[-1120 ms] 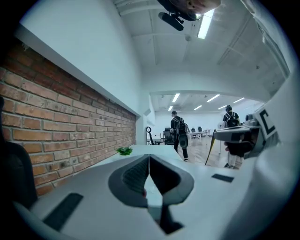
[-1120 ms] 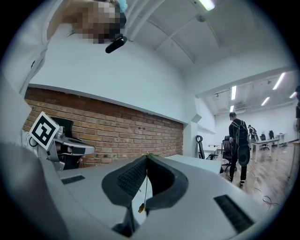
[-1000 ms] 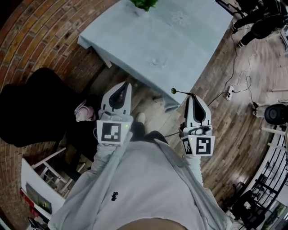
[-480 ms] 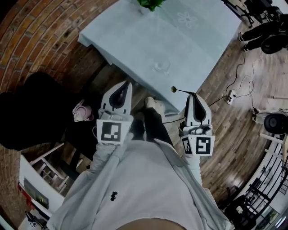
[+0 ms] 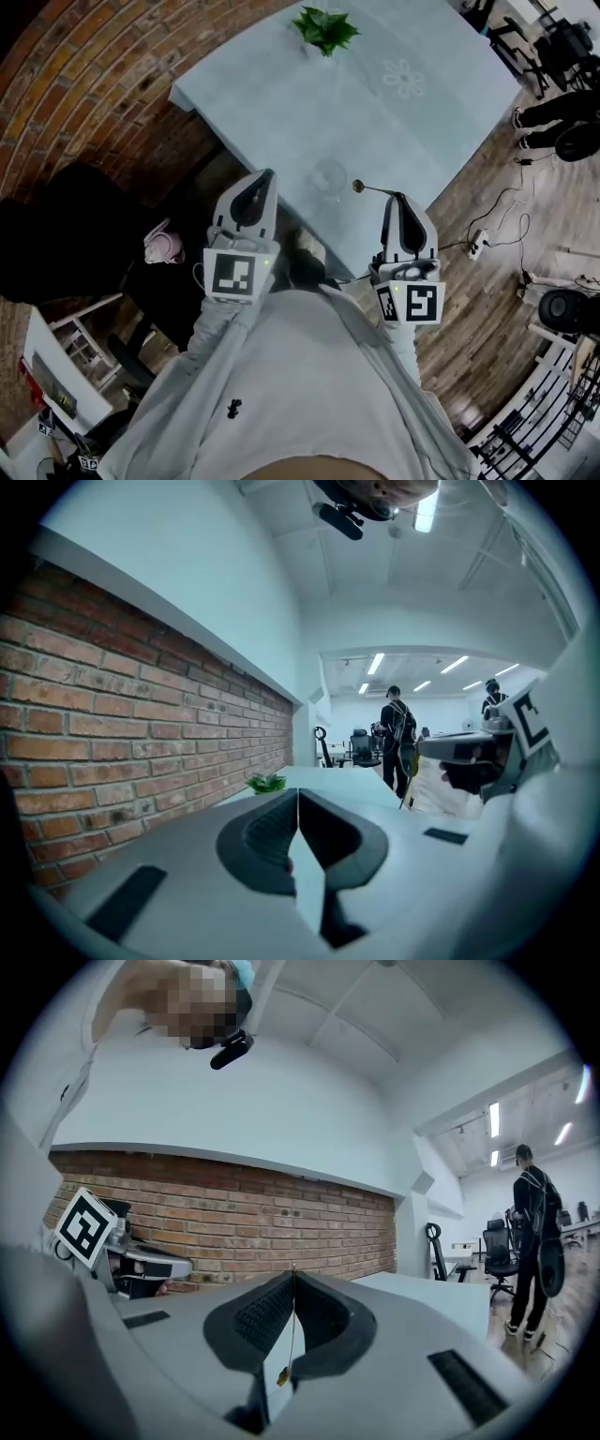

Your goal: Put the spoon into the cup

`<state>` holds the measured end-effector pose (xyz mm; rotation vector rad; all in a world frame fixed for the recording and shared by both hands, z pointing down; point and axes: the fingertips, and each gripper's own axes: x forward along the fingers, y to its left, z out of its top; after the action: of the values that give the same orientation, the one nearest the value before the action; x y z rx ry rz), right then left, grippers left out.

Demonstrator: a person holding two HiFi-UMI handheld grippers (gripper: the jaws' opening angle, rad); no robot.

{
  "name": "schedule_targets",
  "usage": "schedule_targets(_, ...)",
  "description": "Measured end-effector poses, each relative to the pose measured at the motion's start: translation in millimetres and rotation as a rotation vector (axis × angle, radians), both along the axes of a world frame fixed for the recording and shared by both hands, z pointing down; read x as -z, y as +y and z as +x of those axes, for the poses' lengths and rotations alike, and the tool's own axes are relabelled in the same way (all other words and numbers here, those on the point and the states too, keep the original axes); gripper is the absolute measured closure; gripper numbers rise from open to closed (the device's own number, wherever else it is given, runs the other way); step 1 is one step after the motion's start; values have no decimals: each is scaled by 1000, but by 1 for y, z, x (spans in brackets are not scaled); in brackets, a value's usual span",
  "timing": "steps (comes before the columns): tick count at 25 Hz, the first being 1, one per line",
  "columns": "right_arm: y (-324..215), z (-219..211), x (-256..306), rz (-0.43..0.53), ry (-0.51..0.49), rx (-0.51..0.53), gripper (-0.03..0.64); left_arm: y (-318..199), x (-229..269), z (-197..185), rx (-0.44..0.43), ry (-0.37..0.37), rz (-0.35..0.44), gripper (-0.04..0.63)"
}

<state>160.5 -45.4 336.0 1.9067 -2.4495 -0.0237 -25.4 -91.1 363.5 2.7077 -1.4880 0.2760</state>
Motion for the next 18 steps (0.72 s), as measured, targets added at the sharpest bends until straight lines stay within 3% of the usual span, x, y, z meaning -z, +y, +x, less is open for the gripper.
schedule_targets(7, -45, 16, 10, 29, -15, 88, 597, -30, 9, 16, 64, -23, 21, 575)
schedule_targets(12, -59, 21, 12, 27, -25, 93, 597, -43, 16, 19, 78, -20, 18, 575)
schedule_targets(18, -66, 21, 18, 27, -31, 71, 597, -57, 20, 24, 37, -27, 35, 575)
